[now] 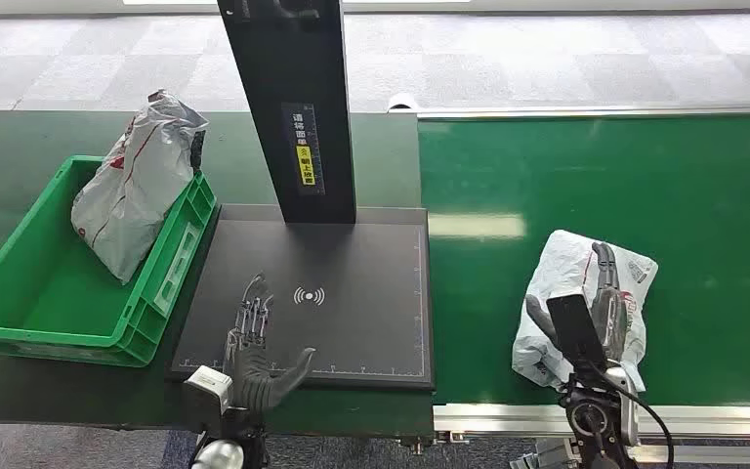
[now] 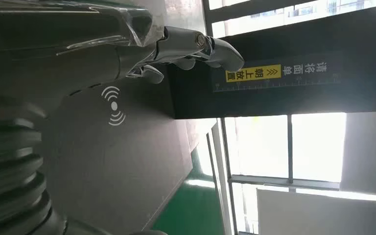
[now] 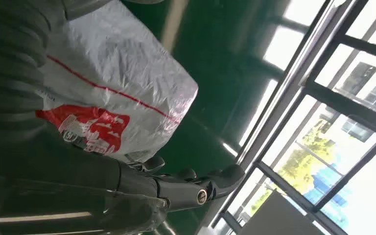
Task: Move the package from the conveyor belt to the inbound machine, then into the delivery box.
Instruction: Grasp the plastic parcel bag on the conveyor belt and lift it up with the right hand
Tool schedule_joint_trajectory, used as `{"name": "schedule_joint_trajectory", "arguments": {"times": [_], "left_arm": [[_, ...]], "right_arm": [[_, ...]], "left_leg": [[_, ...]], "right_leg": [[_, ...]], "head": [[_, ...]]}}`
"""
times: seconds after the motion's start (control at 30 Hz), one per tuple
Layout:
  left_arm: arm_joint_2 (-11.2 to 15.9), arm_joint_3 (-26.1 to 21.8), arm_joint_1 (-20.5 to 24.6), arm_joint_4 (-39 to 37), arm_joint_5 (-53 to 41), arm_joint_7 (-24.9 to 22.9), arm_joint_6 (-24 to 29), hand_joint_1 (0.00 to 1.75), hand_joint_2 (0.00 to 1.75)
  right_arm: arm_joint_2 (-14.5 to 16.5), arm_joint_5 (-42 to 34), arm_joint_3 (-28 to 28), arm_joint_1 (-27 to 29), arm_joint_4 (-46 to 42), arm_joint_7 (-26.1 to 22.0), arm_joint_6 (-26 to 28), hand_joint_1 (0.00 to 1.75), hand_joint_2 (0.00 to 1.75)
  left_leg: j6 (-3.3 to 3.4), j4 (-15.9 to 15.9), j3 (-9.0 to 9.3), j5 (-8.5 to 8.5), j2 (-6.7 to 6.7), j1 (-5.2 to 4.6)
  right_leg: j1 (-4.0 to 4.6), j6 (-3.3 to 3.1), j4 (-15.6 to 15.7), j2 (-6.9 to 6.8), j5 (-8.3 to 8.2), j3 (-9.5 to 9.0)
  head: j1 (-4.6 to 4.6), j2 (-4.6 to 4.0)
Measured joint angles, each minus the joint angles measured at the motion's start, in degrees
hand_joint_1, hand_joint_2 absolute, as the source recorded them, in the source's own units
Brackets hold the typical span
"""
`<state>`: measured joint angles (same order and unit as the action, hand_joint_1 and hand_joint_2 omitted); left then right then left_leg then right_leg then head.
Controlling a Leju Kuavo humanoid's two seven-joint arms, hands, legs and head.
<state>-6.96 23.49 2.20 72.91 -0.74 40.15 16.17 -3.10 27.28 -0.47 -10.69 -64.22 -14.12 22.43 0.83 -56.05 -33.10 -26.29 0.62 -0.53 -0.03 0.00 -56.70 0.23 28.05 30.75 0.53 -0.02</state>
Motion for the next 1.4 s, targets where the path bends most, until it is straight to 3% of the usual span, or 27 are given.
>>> {"name": "schedule_joint_trajectory", "arguments": {"times": [0.23, 0.33, 0.5, 0.87, 1.0, 1.1, 1.2, 1.4], "left_arm": [[-0.50, -1.06, 0.52, -0.11, -0.45, 0.00, 0.22, 0.00, 1.75], [-0.73, -1.58, 0.72, -0.20, -0.60, 0.00, -0.32, 0.00, 1.75], [-1.24, -2.25, 1.12, -0.64, -1.17, 0.00, -0.77, 0.00, 1.75], [-1.64, -2.76, 1.43, -1.31, -1.29, 0.00, -0.75, 0.00, 1.75], [-1.95, -3.06, 1.79, -1.86, -1.63, 0.00, -0.99, 0.00, 1.75], [-2.26, -3.44, 2.03, -2.35, -1.68, -0.01, -1.08, 0.00, 1.75], [-2.44, -3.75, 1.81, -2.47, -1.89, -0.13, -0.70, 0.00, 1.75], [-2.78, -5.79, -1.37, 0.79, -3.25, -0.68, 1.03, 0.00, 1.75]], "right_arm": [[-0.69, 2.54, -7.02, -4.24, 11.95, 0.52, -3.07, 0.00, 1.75], [-0.76, 3.38, -8.47, -6.12, 16.42, 2.97, -6.24, 0.00, 1.75], [-1.36, 5.82, -9.23, -9.43, 24.97, 6.81, -13.68, 0.00, 1.75], [-1.67, 8.26, -9.20, -14.19, 33.58, 9.00, -17.76, 0.00, 1.75], [-1.84, 12.05, -8.29, -16.59, 36.28, 14.86, -21.54, 1.75, 1.75], [-1.88, 14.01, -7.23, -18.12, 37.80, 18.27, -22.22, 1.75, 1.75], [-1.88, 14.35, -6.76, -19.04, 38.48, 18.75, -21.20, 1.75, 1.75], [0.66, 9.80, -7.31, -16.77, 34.04, 7.57, -9.58, 1.75, 1.75]], "left_leg": [[-0.01, 0.02, -0.03, 0.00, -0.02, 0.04], [-0.01, 0.04, -0.03, 0.00, -0.03, 0.10], [-0.01, 0.04, -0.03, 0.00, -0.04, 0.13], [-0.01, 0.03, 0.17, -0.01, -0.20, 0.12], [-0.04, 0.04, 0.65, -0.12, -0.39, 0.13], [-0.03, 0.05, 0.96, -0.16, -0.43, 0.14], [-0.03, 0.05, 1.13, -0.17, -0.45, 0.13], [-0.03, 0.02, 0.83, -0.06, -0.45, 0.12]], "right_leg": [[0.10, -0.02, -0.01, 0.03, 0.00, 0.07], [0.15, -0.03, -0.02, 0.03, 0.02, 0.09], [0.15, -0.04, -0.02, 0.03, 0.02, 0.07], [0.14, -0.03, 0.00, 0.15, 0.01, -0.08], [0.15, -0.05, 0.04, 0.35, 0.04, -0.42], [0.16, -0.07, 0.06, 0.39, 0.08, -0.73], [0.16, -0.07, 0.06, 0.41, 0.07, -0.92], [0.16, -0.05, 0.02, 0.42, -0.11, -0.73]], "head": [[-0.03, 0.00], [-0.03, 0.00], [-0.02, 0.00], [-0.02, 0.00], [-0.01, 0.00], [0.00, 0.00], [0.02, 0.00], [-0.02, 0.00]]}}
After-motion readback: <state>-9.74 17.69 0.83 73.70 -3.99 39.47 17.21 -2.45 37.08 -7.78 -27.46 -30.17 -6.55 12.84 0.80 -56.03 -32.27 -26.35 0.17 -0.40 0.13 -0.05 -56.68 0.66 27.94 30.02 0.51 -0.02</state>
